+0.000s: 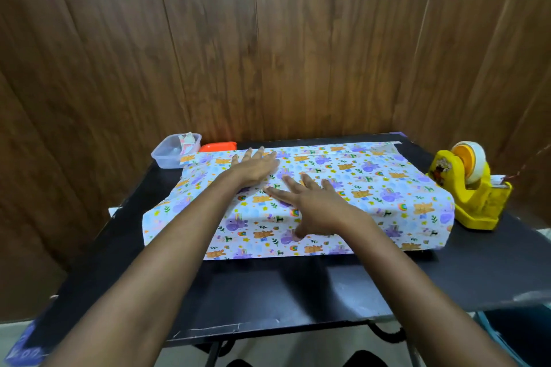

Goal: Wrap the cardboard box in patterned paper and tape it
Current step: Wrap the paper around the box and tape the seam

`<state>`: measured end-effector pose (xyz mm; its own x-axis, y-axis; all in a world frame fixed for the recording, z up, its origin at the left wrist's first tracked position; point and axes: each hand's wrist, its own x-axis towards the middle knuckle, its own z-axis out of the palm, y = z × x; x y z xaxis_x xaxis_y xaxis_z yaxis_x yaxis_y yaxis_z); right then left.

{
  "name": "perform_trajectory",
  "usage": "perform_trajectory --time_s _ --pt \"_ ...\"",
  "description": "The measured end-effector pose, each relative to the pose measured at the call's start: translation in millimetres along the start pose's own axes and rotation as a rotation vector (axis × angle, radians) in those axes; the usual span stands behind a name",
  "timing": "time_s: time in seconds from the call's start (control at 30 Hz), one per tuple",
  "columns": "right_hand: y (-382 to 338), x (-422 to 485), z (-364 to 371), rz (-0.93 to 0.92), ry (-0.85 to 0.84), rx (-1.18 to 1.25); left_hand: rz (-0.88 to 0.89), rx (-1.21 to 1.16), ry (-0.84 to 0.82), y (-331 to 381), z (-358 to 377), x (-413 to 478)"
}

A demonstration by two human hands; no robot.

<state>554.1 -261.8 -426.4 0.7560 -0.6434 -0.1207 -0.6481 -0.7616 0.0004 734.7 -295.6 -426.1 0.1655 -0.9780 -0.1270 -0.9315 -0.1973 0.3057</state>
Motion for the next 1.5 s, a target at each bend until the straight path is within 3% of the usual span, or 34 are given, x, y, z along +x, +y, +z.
perform_trajectory --time_s 0.23,0.33,0.4,0.47,0.6,0.7,0.87,1.1,1.27,1.37,1.5 --pt "7 0 0 -0.042 0.036 -0.033 -0.023 0.048 0.028 7 1 -1" --pt "26 -6 -22 -0.059 0.002 0.403 -0.019 0.084 0.033 8 1 -2" --pt "48 10 -34 0.035 0.197 0.625 -0.018 0.135 0.049 9 2 -1" --pt "69 39 -37 0.148 0.357 0.482 -0.012 0.162 0.068 8 4 1" --pt "86 81 -39 0.142 0.190 0.273 0.000 0.206 0.078 7 7 0" --pt "93 95 -49 0.077 0.196 0.203 0.008 0.224 0.078 7 7 2" --pt "93 110 -54 -0.031 0.160 0.245 0.034 0.224 0.076 0 2 12" --pt "99 122 -55 -0.021 0.181 0.359 0.170 0.387 0.322 -6 -25 37" --pt "102 141 -55 0.065 0.271 0.226 0.153 0.417 0.444 0 -27 36" --pt "105 148 -59 0.104 0.317 0.176 0.244 0.329 0.369 21 -14 -1" --pt "106 151 -63 0.133 0.309 0.166 0.308 0.153 0.037 35 3 -39"
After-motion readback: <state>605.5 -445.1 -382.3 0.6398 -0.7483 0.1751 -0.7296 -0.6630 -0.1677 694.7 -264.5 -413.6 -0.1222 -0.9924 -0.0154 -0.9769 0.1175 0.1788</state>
